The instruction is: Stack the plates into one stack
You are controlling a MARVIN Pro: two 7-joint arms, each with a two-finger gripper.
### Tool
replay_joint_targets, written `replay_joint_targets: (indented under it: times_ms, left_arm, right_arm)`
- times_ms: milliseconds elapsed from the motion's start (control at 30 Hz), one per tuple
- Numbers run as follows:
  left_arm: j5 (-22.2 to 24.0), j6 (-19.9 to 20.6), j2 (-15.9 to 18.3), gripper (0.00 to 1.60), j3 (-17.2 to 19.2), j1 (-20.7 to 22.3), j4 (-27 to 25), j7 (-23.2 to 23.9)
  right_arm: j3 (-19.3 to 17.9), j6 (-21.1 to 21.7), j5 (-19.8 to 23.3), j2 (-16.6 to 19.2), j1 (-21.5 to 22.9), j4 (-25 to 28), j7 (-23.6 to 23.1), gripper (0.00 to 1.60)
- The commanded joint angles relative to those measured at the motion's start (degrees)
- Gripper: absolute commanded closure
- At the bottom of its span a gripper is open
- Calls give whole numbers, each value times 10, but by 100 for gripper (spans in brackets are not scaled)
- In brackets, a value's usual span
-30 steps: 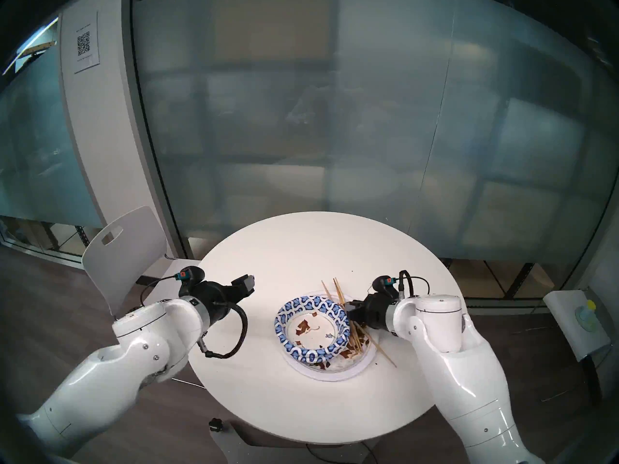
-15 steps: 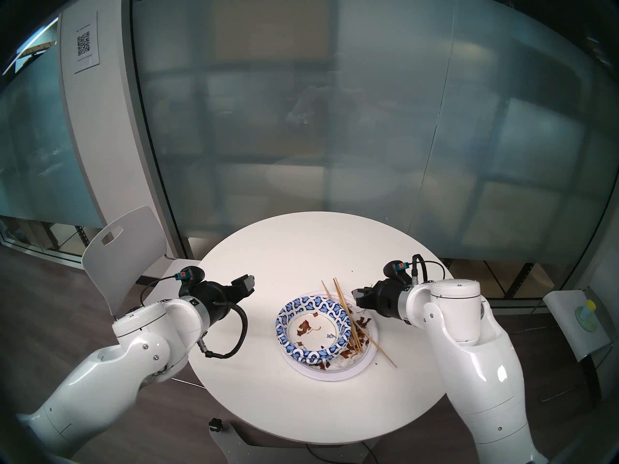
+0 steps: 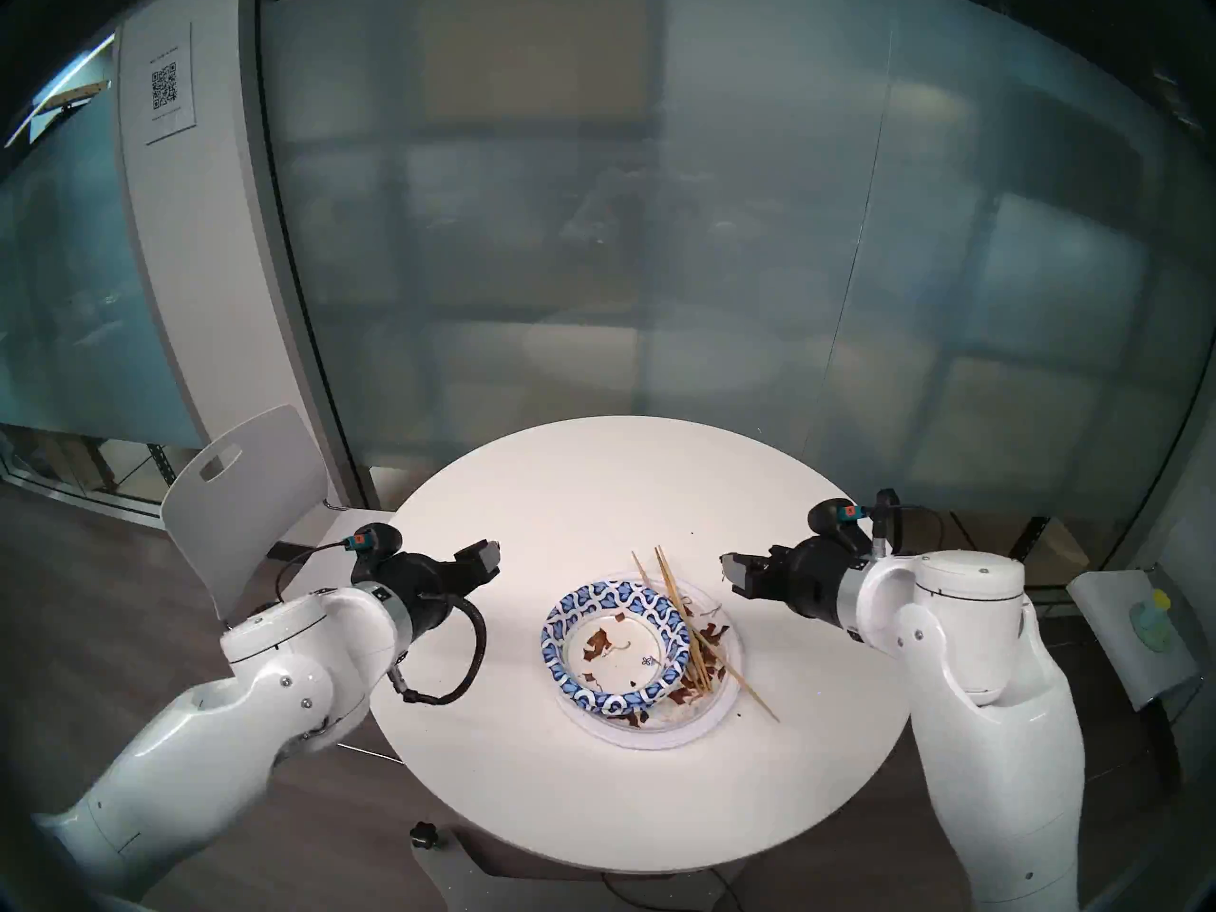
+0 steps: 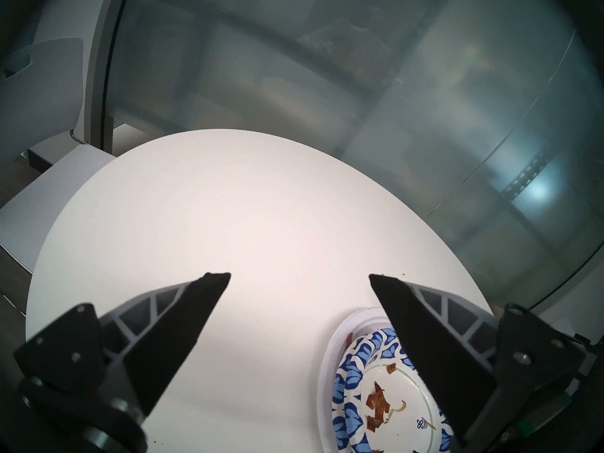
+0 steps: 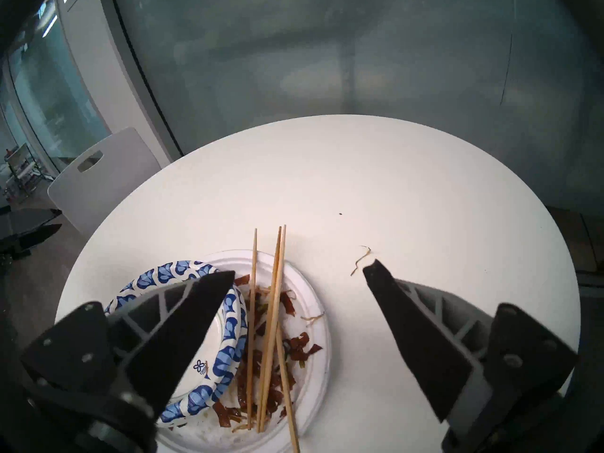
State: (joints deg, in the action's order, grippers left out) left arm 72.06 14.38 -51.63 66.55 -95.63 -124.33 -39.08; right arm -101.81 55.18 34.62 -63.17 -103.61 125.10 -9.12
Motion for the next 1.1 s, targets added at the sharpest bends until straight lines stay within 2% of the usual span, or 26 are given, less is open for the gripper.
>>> replay_joint_targets:
  times_ms: [0, 467, 1067]
  left_arm:
    - [0, -1, -1, 0, 2, 3, -11, -1]
    - [0, -1, -1, 0, 2, 3, -11, -1]
    - [0, -1, -1, 0, 2, 3, -11, -1]
  right_arm:
    - [-28, -2, 14, 9, -34, 30, 2, 3]
    - [-53, -2, 34, 12, -43, 29, 0, 0]
    - [-54, -2, 40, 15, -45, 29, 2, 0]
